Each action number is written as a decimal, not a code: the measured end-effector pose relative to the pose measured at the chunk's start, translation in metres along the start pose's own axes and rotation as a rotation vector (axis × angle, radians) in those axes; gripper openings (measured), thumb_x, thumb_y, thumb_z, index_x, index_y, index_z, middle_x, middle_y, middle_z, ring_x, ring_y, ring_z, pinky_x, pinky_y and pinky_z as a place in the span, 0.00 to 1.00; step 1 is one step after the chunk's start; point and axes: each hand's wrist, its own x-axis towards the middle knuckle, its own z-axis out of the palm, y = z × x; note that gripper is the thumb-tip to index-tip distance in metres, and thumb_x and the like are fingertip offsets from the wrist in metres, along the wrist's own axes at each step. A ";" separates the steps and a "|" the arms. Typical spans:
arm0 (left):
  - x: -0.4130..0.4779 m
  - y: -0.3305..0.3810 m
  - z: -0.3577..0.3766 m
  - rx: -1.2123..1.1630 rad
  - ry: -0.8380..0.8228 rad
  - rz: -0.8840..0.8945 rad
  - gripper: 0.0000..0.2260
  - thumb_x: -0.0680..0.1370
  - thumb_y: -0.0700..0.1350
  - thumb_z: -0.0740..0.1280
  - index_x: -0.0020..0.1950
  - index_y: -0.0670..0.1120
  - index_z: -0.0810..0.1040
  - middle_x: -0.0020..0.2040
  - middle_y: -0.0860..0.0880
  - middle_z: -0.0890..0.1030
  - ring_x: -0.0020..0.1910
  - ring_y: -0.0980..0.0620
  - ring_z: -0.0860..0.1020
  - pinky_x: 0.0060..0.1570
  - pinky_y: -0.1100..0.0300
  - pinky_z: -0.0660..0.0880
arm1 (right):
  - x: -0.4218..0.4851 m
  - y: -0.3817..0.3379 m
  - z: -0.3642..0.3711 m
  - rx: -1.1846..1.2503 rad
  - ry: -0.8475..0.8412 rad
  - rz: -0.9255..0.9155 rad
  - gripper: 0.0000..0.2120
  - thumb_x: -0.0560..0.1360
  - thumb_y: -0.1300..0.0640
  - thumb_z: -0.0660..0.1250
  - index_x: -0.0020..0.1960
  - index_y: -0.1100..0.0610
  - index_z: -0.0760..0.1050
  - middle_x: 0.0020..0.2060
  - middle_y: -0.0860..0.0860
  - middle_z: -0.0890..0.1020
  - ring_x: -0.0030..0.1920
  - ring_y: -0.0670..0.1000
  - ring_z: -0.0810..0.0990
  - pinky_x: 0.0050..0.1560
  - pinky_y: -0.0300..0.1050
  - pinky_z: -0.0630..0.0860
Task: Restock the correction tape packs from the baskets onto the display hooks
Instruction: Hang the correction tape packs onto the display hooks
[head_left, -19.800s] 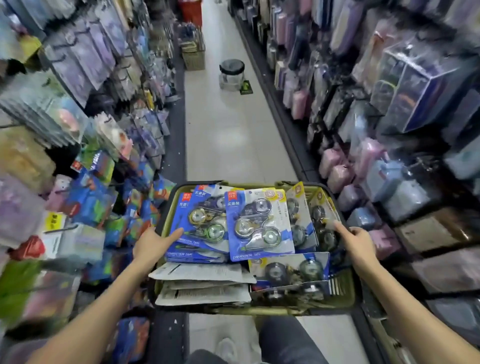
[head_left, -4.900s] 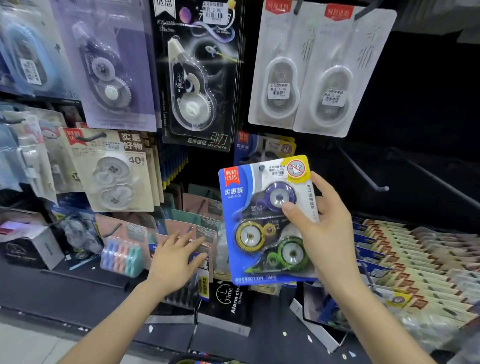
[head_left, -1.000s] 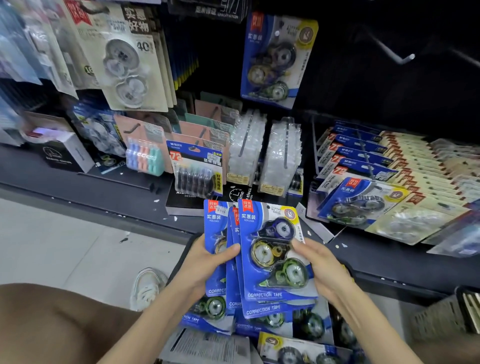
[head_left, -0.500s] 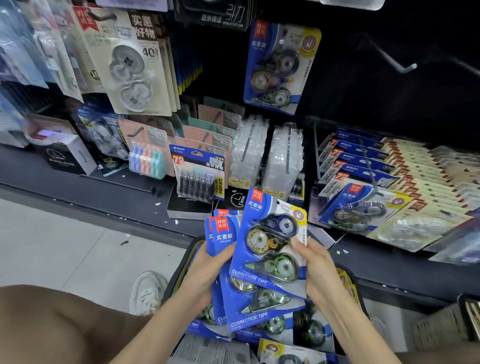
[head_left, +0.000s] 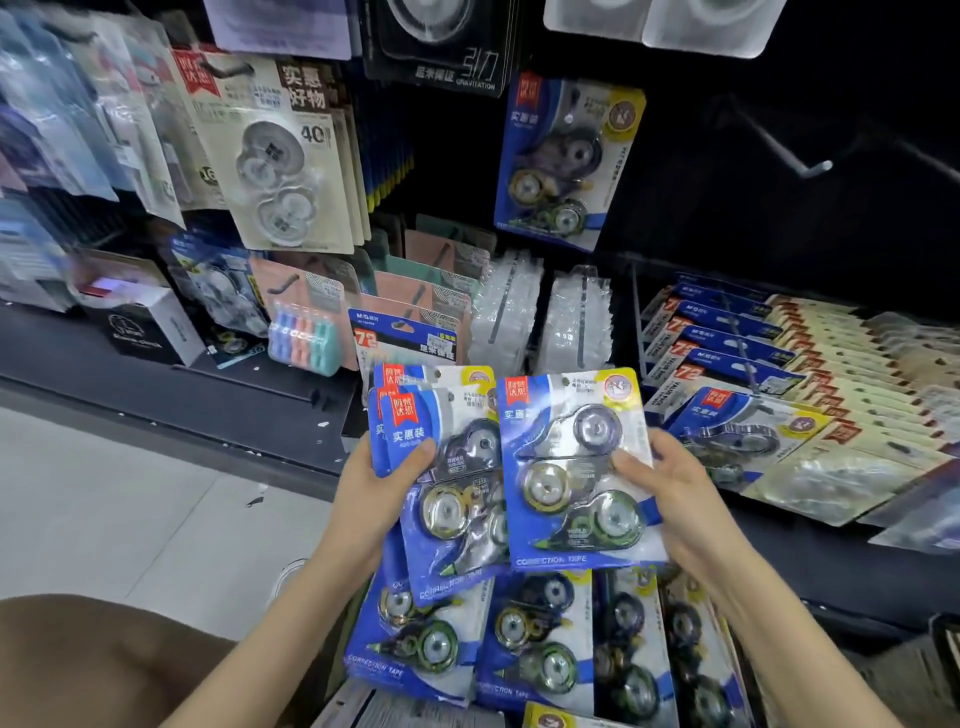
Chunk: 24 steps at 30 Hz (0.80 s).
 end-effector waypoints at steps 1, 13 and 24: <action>0.003 0.005 -0.002 0.047 0.009 0.035 0.09 0.76 0.42 0.72 0.55 0.47 0.78 0.48 0.50 0.85 0.43 0.55 0.84 0.39 0.64 0.77 | 0.003 -0.006 -0.001 -0.038 0.024 -0.034 0.38 0.56 0.38 0.82 0.59 0.55 0.77 0.54 0.56 0.85 0.53 0.58 0.84 0.55 0.56 0.79; 0.053 0.112 -0.013 0.503 0.077 0.532 0.11 0.77 0.45 0.71 0.56 0.55 0.73 0.44 0.64 0.79 0.42 0.72 0.76 0.36 0.73 0.70 | 0.049 -0.137 0.051 -0.363 0.136 -0.685 0.13 0.79 0.62 0.67 0.54 0.44 0.74 0.50 0.44 0.82 0.49 0.42 0.81 0.47 0.37 0.77; 0.073 0.139 -0.001 0.474 0.138 0.599 0.11 0.77 0.44 0.71 0.55 0.45 0.72 0.45 0.60 0.77 0.38 0.73 0.76 0.35 0.76 0.69 | 0.056 -0.144 0.056 -0.351 0.165 -0.729 0.12 0.78 0.63 0.66 0.53 0.46 0.74 0.49 0.45 0.82 0.47 0.39 0.81 0.42 0.31 0.76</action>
